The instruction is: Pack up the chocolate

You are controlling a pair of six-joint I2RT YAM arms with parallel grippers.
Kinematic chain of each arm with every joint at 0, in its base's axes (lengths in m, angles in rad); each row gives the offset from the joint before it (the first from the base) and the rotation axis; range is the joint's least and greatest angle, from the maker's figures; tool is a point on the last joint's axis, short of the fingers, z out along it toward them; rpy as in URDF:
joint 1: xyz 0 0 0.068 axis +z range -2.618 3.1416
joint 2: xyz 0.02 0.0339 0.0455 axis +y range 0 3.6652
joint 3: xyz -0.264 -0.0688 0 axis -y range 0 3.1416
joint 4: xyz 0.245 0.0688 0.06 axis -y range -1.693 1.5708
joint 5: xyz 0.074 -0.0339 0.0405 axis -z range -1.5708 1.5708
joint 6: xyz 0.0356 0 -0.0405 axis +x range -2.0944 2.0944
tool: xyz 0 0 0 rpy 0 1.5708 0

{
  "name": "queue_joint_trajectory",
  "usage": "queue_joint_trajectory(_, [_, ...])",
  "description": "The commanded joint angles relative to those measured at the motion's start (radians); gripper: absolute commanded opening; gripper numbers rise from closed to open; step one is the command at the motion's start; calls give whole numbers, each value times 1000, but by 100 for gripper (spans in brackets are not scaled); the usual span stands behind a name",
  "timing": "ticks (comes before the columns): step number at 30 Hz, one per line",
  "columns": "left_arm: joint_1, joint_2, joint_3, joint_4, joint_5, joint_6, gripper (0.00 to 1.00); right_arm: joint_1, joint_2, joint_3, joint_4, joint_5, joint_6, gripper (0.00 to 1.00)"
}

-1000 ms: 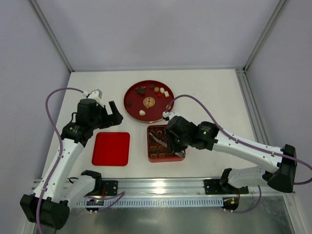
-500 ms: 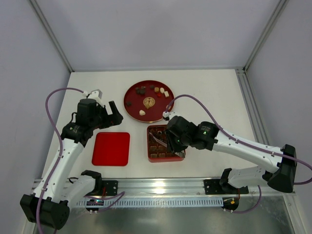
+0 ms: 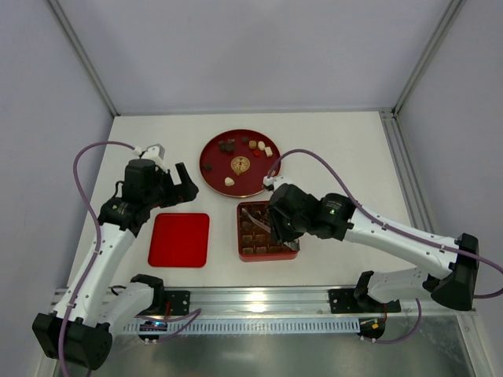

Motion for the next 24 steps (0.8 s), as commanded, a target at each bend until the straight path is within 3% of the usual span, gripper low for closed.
queue_joint_trajectory(1, [3,-1,-1,12,-2,2,100,-31,-13,96,4,17,-62,36])
queue_joint_trajectory(7, [3,2,-1,12,1,2,100,-252,4,169,61,-105,-168,36])
queue_joint_trajectory(12, [3,3,-3,12,9,0,100,-395,146,301,67,-133,-265,36])
queue_joint_trajectory(24, [3,9,-3,14,17,2,100,-427,499,568,65,-193,-334,36])
